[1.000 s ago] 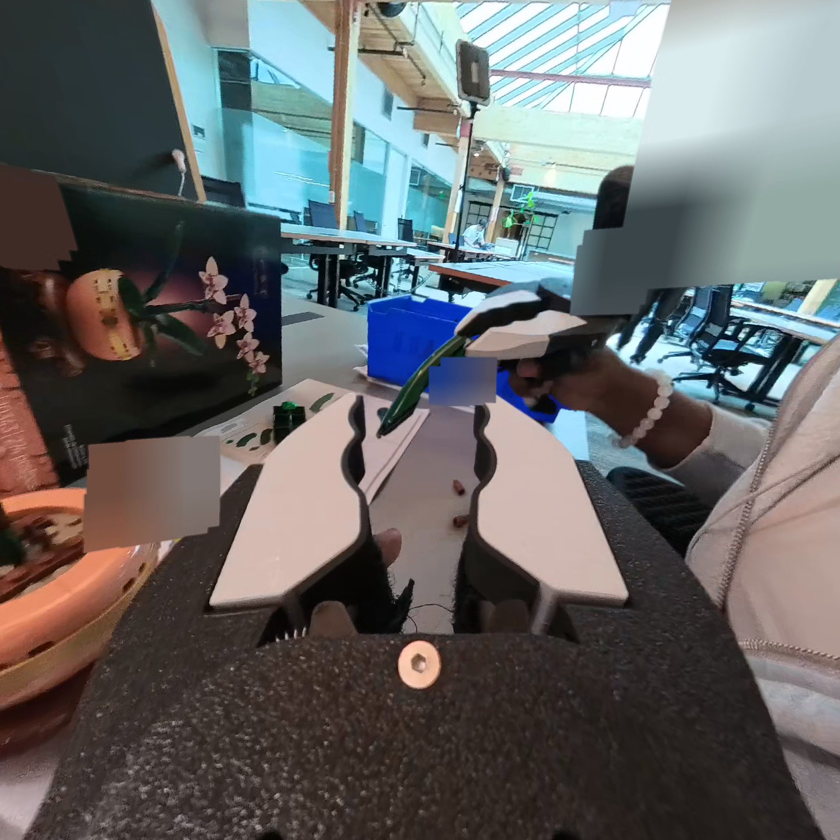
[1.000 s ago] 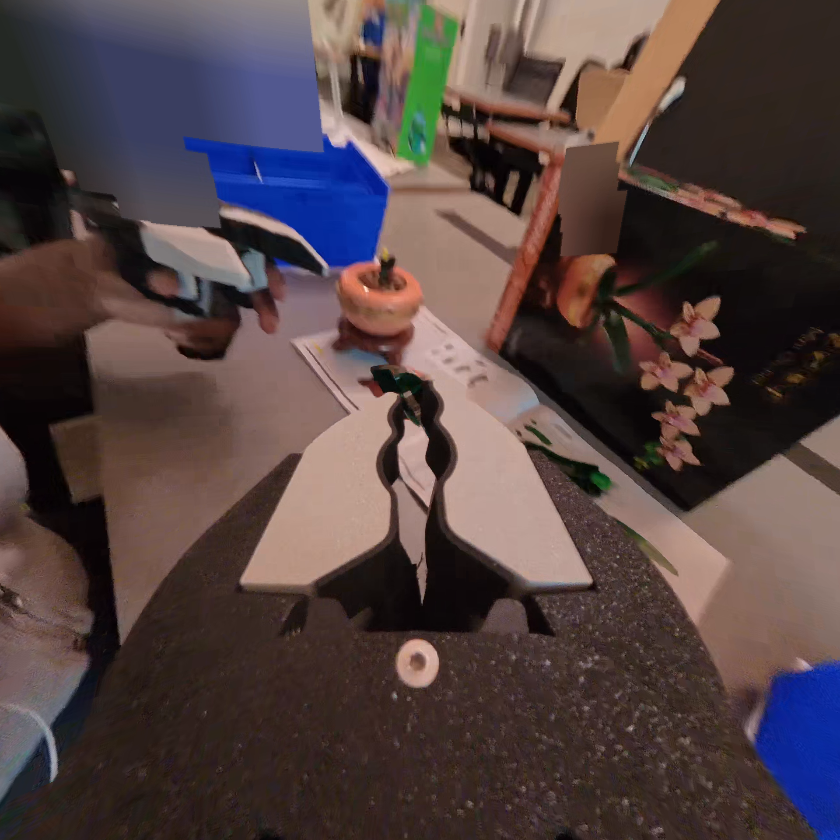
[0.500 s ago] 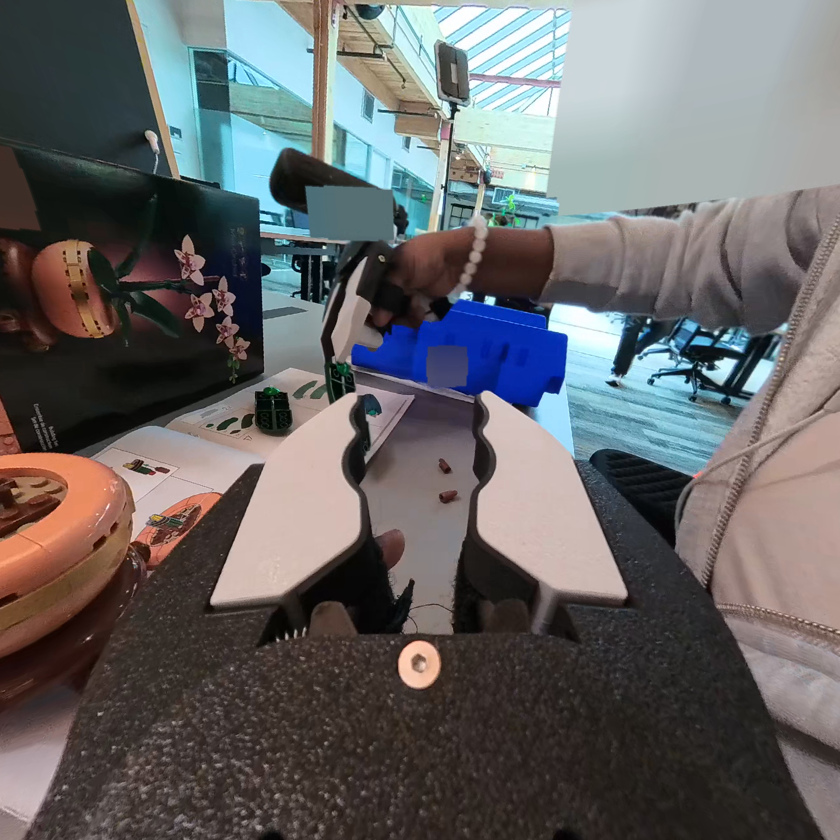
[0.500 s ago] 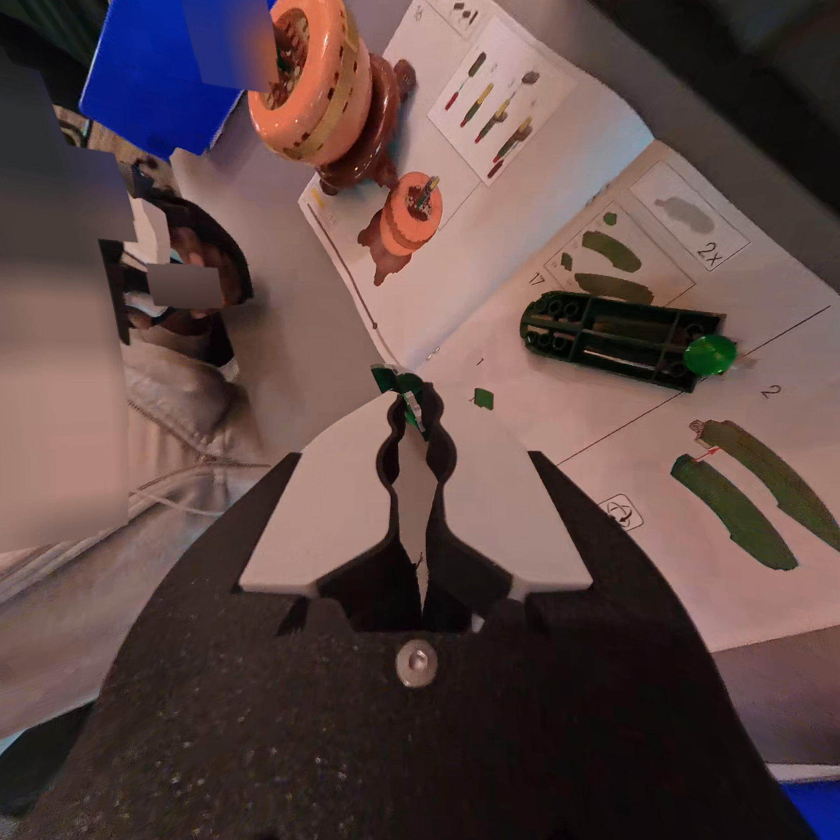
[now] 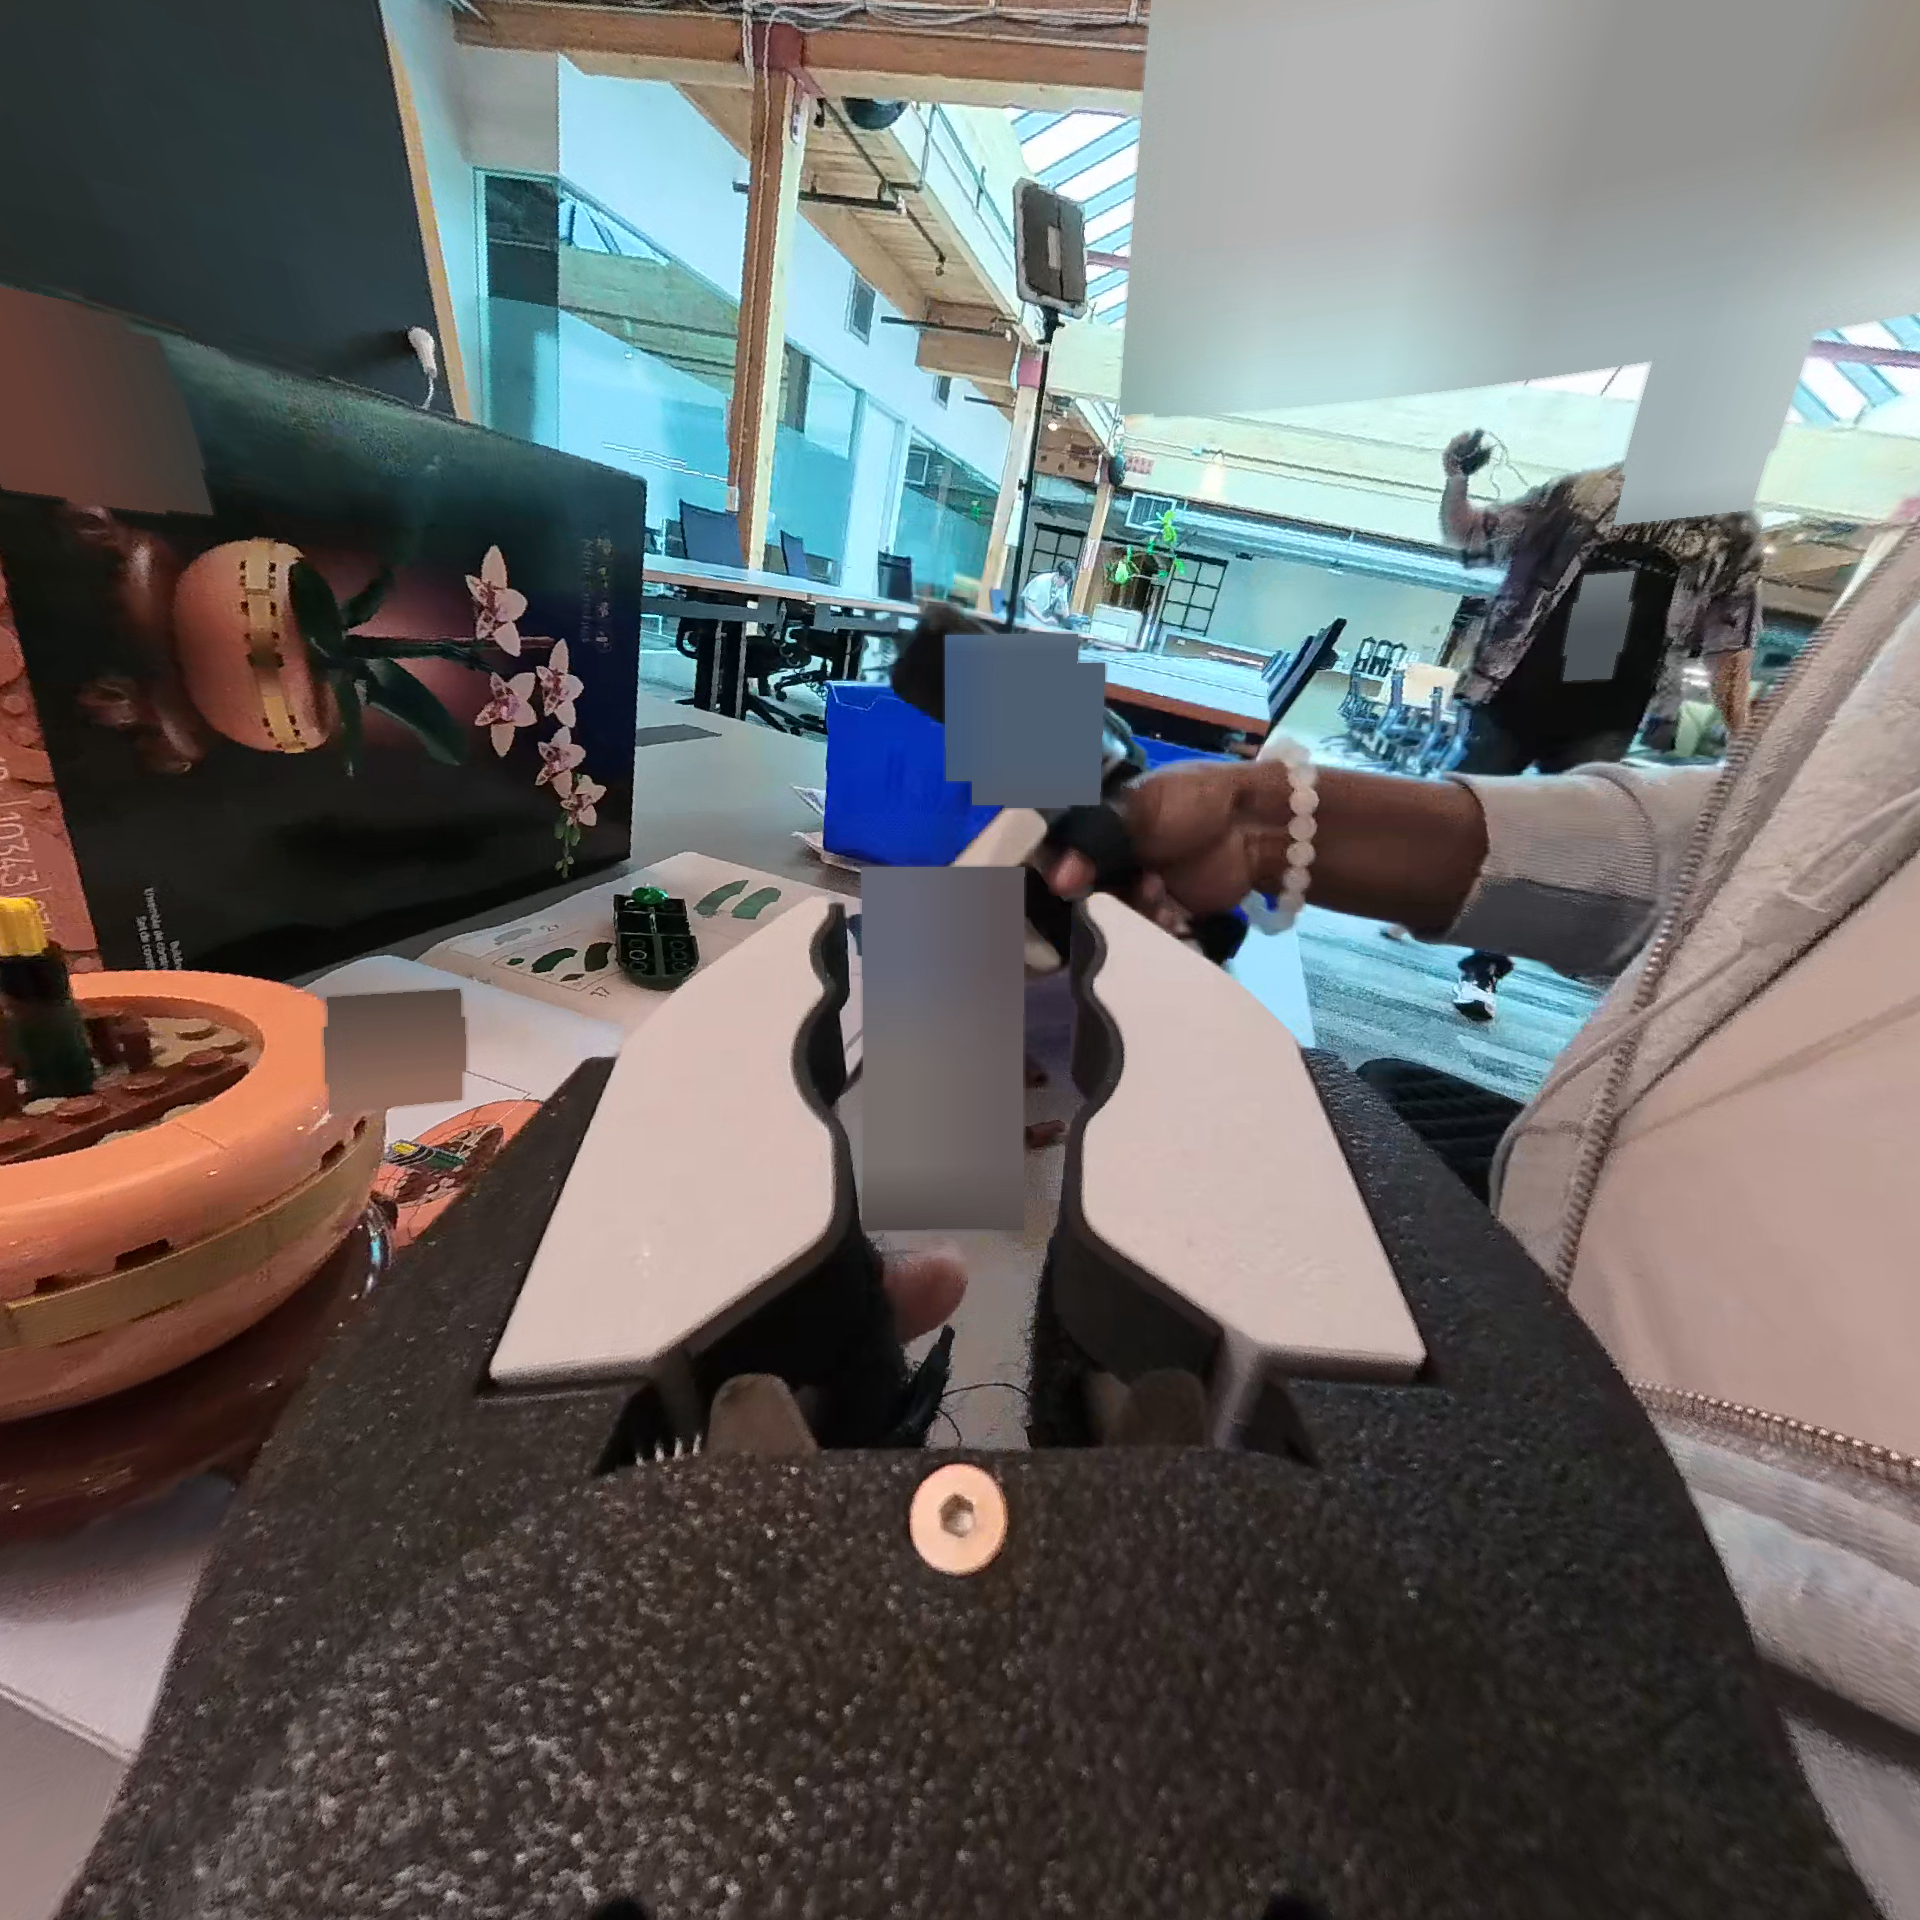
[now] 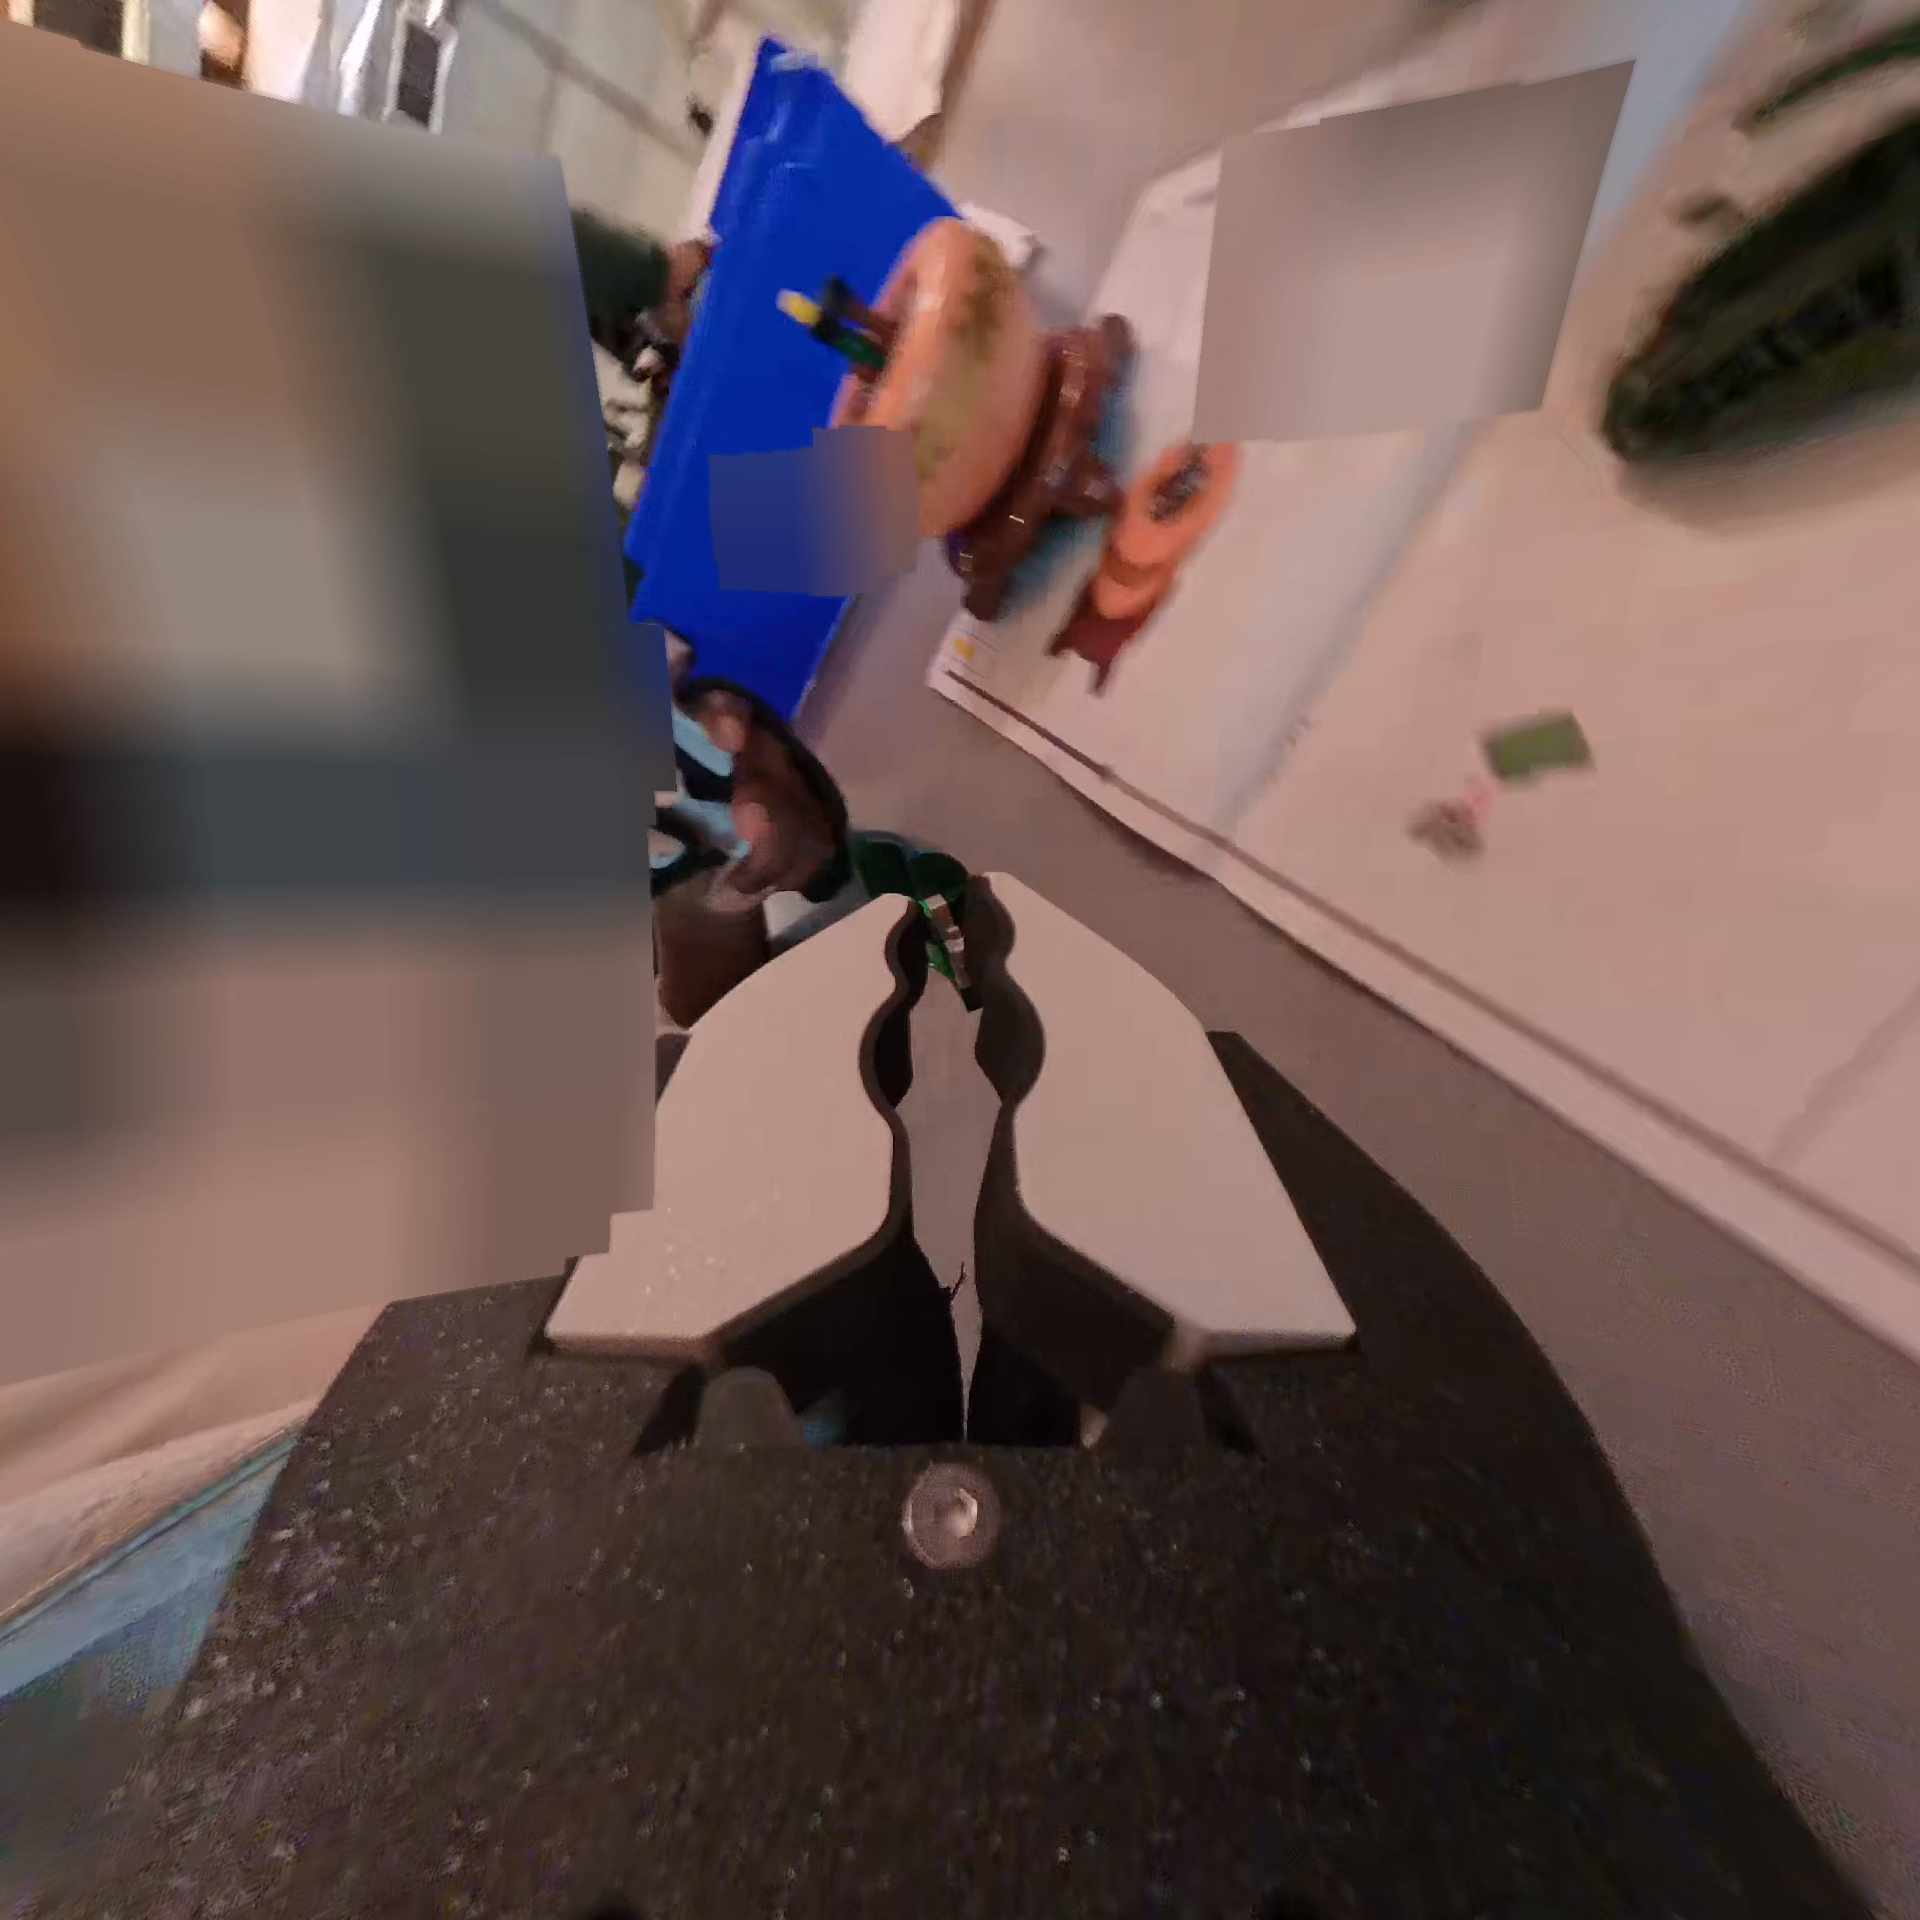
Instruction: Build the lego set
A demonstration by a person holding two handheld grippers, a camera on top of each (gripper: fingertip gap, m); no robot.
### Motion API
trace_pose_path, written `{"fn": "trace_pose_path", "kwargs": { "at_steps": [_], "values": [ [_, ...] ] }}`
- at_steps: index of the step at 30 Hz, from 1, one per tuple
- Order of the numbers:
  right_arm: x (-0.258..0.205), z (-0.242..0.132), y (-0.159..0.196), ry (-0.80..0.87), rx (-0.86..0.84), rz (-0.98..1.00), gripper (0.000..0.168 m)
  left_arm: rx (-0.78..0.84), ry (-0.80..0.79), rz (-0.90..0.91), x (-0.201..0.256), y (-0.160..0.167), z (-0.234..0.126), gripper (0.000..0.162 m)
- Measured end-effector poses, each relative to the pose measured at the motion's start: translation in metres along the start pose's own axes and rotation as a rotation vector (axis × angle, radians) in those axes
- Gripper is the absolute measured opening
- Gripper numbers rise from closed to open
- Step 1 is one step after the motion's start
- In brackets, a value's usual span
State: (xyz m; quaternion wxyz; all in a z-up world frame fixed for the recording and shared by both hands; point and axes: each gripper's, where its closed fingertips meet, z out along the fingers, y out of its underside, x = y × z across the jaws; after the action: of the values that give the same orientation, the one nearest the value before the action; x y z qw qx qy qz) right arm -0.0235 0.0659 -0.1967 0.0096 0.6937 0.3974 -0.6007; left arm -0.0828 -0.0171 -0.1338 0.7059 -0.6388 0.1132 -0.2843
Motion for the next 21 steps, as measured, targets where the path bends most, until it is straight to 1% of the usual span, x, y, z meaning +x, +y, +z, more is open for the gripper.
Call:
{"fn": "trace_pose_path", "kwargs": {
  "at_steps": [3,9,10,12,13,14,16,17,18,19,21],
  "values": [
    [0.015,-0.006,0.009,0.048,0.019,0.057,0.007,-0.012,0.017,-0.014,0.002,0.005,0.005,0.039],
    [0.026,0.004,0.015,0.091,-0.014,0.082,0.009,-0.051,0.001,0.026,0.000,0.011,0.008,0.039],
    [0.026,0.004,0.015,0.088,-0.015,0.078,0.013,-0.053,-0.002,0.027,0.000,0.011,0.008,0.039],
    [0.025,0.003,0.016,0.090,-0.029,0.063,0.028,-0.050,-0.002,0.026,-0.001,0.010,0.008,0.039],
    [0.022,0.002,0.015,0.081,-0.029,0.045,0.031,-0.049,-0.002,0.027,-0.001,0.010,0.008,0.039],
    [0.017,0.002,0.011,0.076,-0.017,0.009,0.040,-0.050,-0.002,0.029,-0.001,0.010,0.008,0.039],
    [0.000,-0.003,-0.008,0.070,0.043,-0.169,0.053,-0.050,0.002,0.036,0.000,0.011,0.008,0.039],
    [-0.011,-0.007,-0.021,0.096,0.057,-0.316,0.062,-0.049,0.004,0.039,0.000,0.010,0.007,0.039],
    [-0.019,-0.011,-0.035,0.159,0.041,-0.492,0.077,-0.047,0.007,0.043,0.001,0.010,0.007,0.040],
    [-0.028,-0.015,-0.048,0.225,-0.009,-0.713,0.090,-0.045,0.010,0.049,0.001,0.010,0.007,0.040],
    [-0.029,-0.024,-0.075,0.451,-0.199,-1.226,0.092,-0.041,0.015,0.066,0.003,0.010,0.007,0.039]
  ]
}}
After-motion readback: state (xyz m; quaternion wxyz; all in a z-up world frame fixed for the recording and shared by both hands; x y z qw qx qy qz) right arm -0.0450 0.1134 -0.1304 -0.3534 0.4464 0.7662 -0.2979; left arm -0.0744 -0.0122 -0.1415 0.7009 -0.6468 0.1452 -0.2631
